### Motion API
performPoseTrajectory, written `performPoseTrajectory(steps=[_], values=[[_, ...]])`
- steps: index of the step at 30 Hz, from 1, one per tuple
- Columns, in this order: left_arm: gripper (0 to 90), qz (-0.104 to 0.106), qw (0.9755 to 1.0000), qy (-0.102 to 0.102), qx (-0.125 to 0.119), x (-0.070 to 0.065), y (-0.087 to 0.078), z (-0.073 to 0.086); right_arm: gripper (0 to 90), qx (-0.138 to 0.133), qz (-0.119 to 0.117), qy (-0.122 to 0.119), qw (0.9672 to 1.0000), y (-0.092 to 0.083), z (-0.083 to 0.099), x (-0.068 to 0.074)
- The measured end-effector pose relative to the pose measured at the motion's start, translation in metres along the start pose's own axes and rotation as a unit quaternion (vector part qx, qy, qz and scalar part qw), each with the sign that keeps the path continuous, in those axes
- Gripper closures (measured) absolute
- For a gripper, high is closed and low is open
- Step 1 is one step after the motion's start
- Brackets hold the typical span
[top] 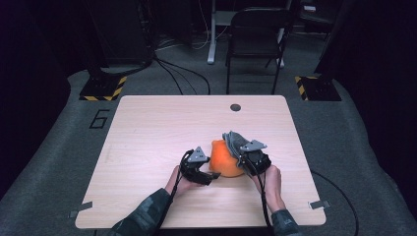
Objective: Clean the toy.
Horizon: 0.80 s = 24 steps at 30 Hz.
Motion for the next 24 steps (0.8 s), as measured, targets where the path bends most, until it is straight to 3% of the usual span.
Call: performPoseTrajectory(steps=[3, 9, 11, 19, 20, 23, 24], values=[[16.7, -0.015, 0.9987, 0.048, 0.003, 0.000, 0.002, 0.005, 77.9, -0.003, 0.000, 0.001, 1.0000, 0.001, -0.001, 0.000], [12.0, -0.019, 0.9972, 0.072, -0.005, 0.001, 0.007, 0.008, 77.9, -0.002, -0.005, 0.007, 1.0000, 0.002, 0.000, -0.002], [10.8, -0.020, 0.9957, 0.087, -0.023, -0.002, 0.007, 0.006, 77.9, -0.002, -0.005, 0.010, 0.9999, 0.002, 0.000, -0.002], [6.9, -0.026, 0.9945, 0.100, -0.019, -0.003, 0.014, 0.007, 77.9, -0.002, -0.009, 0.010, 0.9999, 0.003, 0.000, -0.003], [7.3, -0.018, 0.9945, 0.101, -0.020, -0.004, 0.016, 0.007, 77.9, -0.001, -0.011, 0.011, 0.9999, 0.003, 0.000, -0.003], [13.8, -0.028, 0.9934, 0.107, -0.028, -0.004, 0.016, 0.007, 77.8, -0.001, -0.011, 0.011, 0.9999, 0.003, 0.000, -0.003], [16.5, -0.043, 0.9926, 0.108, -0.034, -0.003, 0.017, 0.007, 77.8, -0.001, -0.011, 0.014, 0.9998, 0.003, 0.000, -0.003]])
Point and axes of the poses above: each handheld gripper's, and its own axes: y roughly forward along the jaws, z roughly out of its underside, x roughly to its left, the point moved 5 cm from there along y, roughly forward along the jaws, and after that the axes turned 4 degrees about -z, right-handed, at the moved point
